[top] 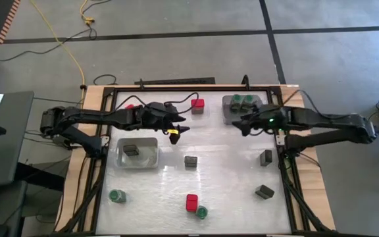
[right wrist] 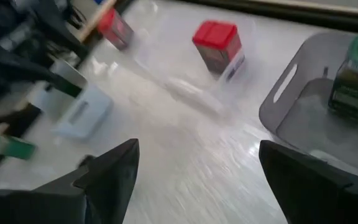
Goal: Sort spices by type
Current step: Put the red seasoning can into the transparent bin
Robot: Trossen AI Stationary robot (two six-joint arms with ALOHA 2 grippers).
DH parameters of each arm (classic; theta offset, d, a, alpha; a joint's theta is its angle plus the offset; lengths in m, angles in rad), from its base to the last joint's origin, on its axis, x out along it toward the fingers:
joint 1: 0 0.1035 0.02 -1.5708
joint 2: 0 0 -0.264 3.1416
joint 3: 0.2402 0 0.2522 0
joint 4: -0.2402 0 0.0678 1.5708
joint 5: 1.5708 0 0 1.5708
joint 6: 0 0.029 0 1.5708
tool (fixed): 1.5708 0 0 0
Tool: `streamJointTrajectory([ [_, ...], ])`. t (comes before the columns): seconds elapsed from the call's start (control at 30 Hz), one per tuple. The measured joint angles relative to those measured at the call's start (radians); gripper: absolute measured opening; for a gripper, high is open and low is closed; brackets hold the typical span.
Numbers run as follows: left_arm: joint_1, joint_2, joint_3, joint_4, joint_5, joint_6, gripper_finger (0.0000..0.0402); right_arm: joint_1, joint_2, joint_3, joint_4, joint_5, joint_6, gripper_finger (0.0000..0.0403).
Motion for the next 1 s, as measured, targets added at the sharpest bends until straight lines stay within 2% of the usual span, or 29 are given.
streamJointTrajectory([
  [0.13,0.035,0.0,0.105,-0.26,0.005,0.092,0.0224,0.014,0.072,0.0,-0.006,0.001,0.0,0.0357],
  [0.3,0.092,0.0,0.254,-0.608,-0.057,0.265,0.0224,0.019,0.121,0.0,-0.003,0.001,-0.009,0.0357],
  [0.43,0.118,-0.001,0.351,-0.866,-0.071,0.508,0.0224,0.018,0.138,0.0,-0.003,0.001,-0.024,0.0357],
  [0.63,0.139,-0.001,0.376,-1.181,-0.217,0.823,0.0224,0.016,0.151,0.0,0.0,0.001,-0.113,0.0357],
  [0.8,0.177,-0.001,0.316,-1.312,-0.274,0.965,0.0224,0.015,0.155,0.001,-0.001,0.001,-0.12,0.0357],
  [1.0,0.244,0.0,0.226,-1.284,-0.31,1.193,0.0224,0.015,0.155,0.001,0.001,0.024,-0.103,0.0357],
])
